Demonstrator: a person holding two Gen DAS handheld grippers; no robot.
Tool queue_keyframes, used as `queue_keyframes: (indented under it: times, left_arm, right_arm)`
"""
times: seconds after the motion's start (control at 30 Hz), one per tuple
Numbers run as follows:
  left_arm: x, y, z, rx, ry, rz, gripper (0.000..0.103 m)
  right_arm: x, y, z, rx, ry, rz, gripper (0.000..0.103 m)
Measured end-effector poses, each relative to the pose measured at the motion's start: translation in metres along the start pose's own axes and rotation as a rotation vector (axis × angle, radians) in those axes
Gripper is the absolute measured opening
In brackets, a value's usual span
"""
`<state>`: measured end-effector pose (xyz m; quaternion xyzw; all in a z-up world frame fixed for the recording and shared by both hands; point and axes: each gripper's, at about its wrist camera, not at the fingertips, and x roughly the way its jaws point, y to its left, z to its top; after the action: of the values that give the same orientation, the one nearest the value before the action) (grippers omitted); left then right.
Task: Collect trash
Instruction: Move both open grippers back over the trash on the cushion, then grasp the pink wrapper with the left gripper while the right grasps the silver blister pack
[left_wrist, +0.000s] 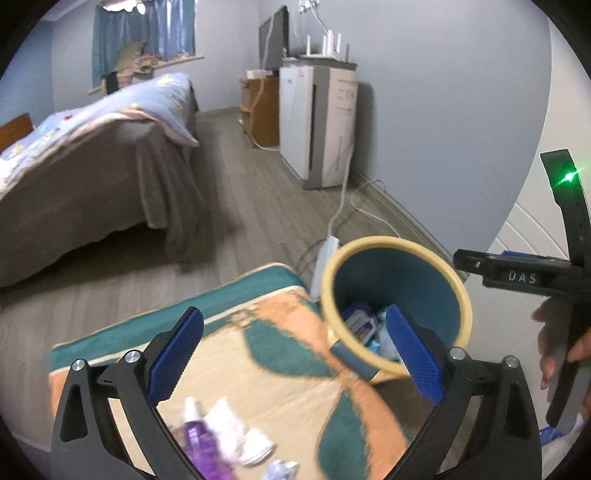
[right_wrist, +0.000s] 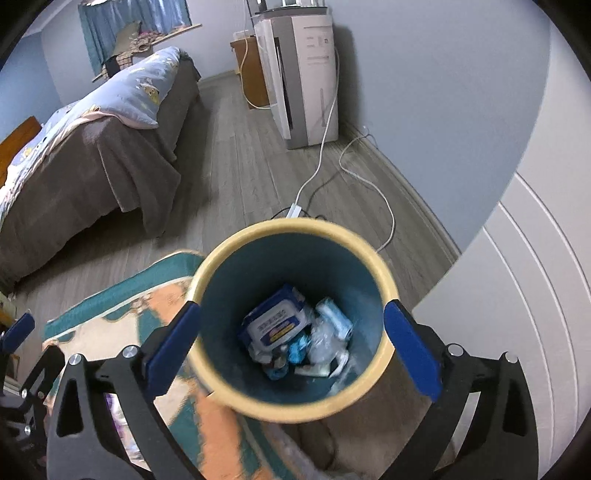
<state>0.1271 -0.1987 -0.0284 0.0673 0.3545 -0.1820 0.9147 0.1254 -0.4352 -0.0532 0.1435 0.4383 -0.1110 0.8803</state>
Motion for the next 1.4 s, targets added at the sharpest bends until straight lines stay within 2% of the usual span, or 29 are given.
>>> queue_keyframes:
  times: [0.13,0.27,0.47,0.57,0.67,0.8,0.87,0.93,1.07,1.4]
  left_arm:
    - [-0.034,0.023,-0.01,-0.03,-0.024,0.05,0.098]
    - [-0.066,0.046,-0.028,-0.082,-0.031,0.11,0.098]
    - [-0.095,0.074,-0.062,-0.074,0.0,0.212,0.098]
    - [-0.103,0.093,-0.075,-0.109,0.019,0.234,0.098]
    - [-0.113,0.114,-0.089,-0.147,0.007,0.268,0.098]
    - [-0.11,0.138,-0.106,-0.181,0.059,0.292,0.098]
    - [-0.11,0.15,-0.114,-0.206,0.06,0.307,0.098]
    - [-0.108,0.159,-0.121,-0.226,0.07,0.293,0.098]
    - [-0.1,0.171,-0.132,-0.214,0.101,0.366,0.098]
    - [-0.074,0.184,-0.144,-0.279,0.252,0.313,0.098]
  right_arm:
    - [-0.019,0.021,-0.013,0.035,0.007,0.043,0.097]
    - [-0.034,0.051,-0.032,0.004,0.015,0.07,0.097]
    - [-0.047,0.105,-0.059,-0.085,0.031,0.095,0.097]
    - [-0.05,0.131,-0.073,-0.149,0.037,0.108,0.097]
    - [-0.047,0.155,-0.086,-0.216,0.058,0.136,0.097]
    - [-0.042,0.18,-0.103,-0.304,0.065,0.117,0.097]
    - [-0.038,0.191,-0.11,-0.36,0.063,0.1,0.097]
    - [-0.034,0.2,-0.117,-0.401,0.069,0.103,0.097]
    - [-0.02,0.214,-0.129,-0.419,0.114,0.116,0.097]
    - [0.023,0.223,-0.147,-0.437,0.204,0.085,0.097]
